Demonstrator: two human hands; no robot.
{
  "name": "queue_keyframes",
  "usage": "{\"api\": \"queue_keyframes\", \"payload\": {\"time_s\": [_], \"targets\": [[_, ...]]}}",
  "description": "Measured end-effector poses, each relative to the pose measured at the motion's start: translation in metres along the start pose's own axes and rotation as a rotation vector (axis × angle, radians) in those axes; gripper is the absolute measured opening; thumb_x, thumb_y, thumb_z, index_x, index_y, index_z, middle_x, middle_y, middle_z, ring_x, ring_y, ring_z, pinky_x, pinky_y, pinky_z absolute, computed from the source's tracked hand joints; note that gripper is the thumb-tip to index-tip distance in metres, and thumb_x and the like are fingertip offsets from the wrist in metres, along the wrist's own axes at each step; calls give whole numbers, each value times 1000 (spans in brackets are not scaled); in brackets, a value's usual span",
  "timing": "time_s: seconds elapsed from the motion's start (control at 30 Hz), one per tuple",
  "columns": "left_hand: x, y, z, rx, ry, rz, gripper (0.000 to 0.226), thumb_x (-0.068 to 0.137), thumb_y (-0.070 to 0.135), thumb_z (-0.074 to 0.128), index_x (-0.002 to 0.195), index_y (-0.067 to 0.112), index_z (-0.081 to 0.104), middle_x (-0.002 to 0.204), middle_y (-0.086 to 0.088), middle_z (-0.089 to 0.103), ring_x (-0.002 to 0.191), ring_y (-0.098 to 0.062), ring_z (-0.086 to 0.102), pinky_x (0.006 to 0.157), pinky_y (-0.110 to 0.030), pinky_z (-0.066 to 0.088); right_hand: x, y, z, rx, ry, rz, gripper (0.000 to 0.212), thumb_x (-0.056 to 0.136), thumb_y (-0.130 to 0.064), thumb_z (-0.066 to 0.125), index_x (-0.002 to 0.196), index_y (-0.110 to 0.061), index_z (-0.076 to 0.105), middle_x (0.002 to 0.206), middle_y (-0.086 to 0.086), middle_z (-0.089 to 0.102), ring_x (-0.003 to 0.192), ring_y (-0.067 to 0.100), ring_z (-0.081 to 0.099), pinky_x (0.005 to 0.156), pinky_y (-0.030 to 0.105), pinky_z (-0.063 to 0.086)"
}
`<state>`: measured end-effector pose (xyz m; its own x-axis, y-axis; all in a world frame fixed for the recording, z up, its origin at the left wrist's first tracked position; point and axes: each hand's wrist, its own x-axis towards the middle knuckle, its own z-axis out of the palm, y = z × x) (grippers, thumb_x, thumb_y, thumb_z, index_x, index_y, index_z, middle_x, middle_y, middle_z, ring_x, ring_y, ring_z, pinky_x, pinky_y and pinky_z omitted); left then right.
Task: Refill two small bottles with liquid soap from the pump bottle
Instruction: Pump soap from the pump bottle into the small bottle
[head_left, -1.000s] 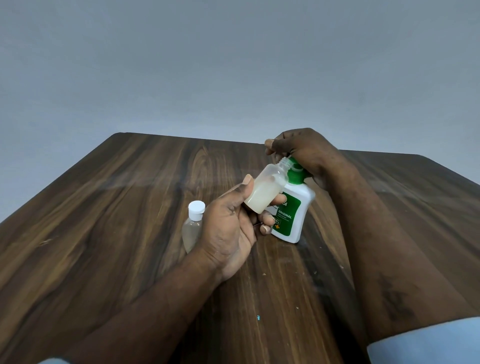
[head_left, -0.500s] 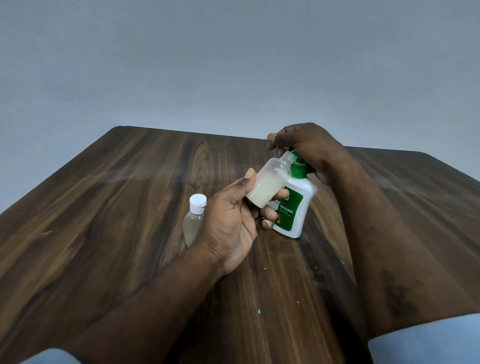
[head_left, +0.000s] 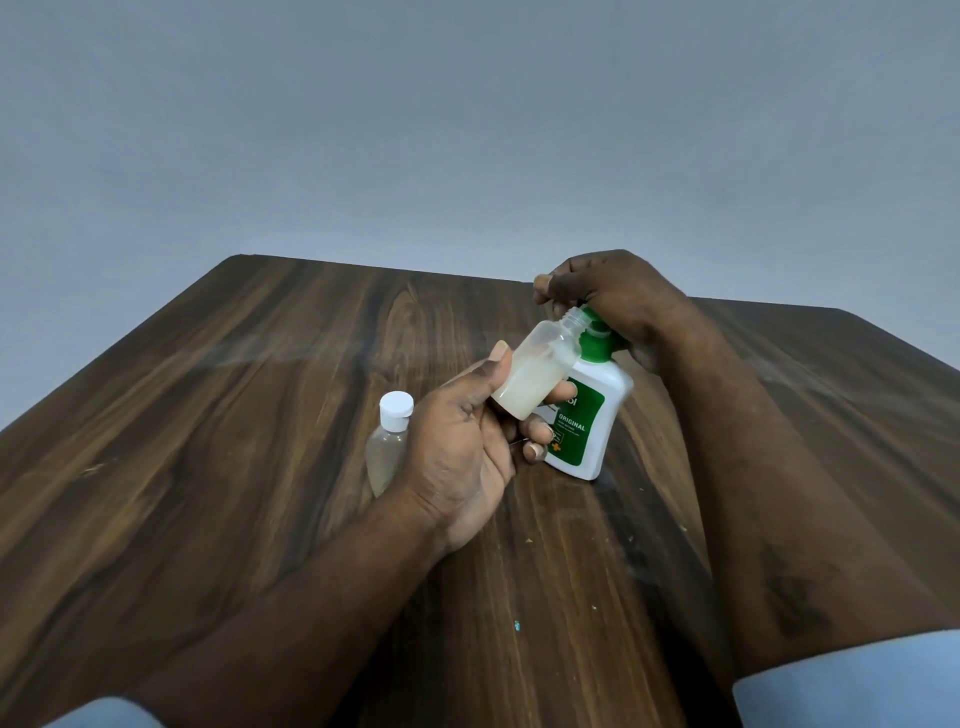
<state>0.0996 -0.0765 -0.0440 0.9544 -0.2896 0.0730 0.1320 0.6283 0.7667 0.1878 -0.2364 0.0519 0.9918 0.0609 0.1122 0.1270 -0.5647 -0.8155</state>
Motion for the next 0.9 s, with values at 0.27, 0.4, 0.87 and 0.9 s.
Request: {"api": "queue_keyframes", "payload": {"time_s": [0.27,0.4,0.87,0.9], "targets": [[0,1,0,-2,2,-10,53,106,40,44,131,-2,63,105,-23,72,60,-15,56,53,-25,45,-2,-3,-2,16,16,-16,20,96,-30,72,81,-18,78,80,3,67,72,19,55,72,36,46],[0,0,-1,0,5,-2,53,108,40,42,134,-1,61,106,-22,72,60,-14,56,54,-25,46,-2,-3,-3,35,12,-11,19,96,-27,71,83,-16,78,83,5,67,73,20,56,73,37,48],[0,1,1,-10,4,-11,52,104,39,45,134,-1,61,104,-22,73,59,-14,55,53,-25,46,-4,-6,-2,14,34,-7,20,96,-25,71,93,-7,78,78,3,65,73,20,55,70,35,46],[0,1,0,-9,7,-10,51,107,38,42,134,-1,61,104,-22,73,59,-14,55,53,-25,46,-4,-6,-3,10,31,-7,18,96,-24,70,91,-9,79,80,3,65,74,20,55,72,36,47]]}}
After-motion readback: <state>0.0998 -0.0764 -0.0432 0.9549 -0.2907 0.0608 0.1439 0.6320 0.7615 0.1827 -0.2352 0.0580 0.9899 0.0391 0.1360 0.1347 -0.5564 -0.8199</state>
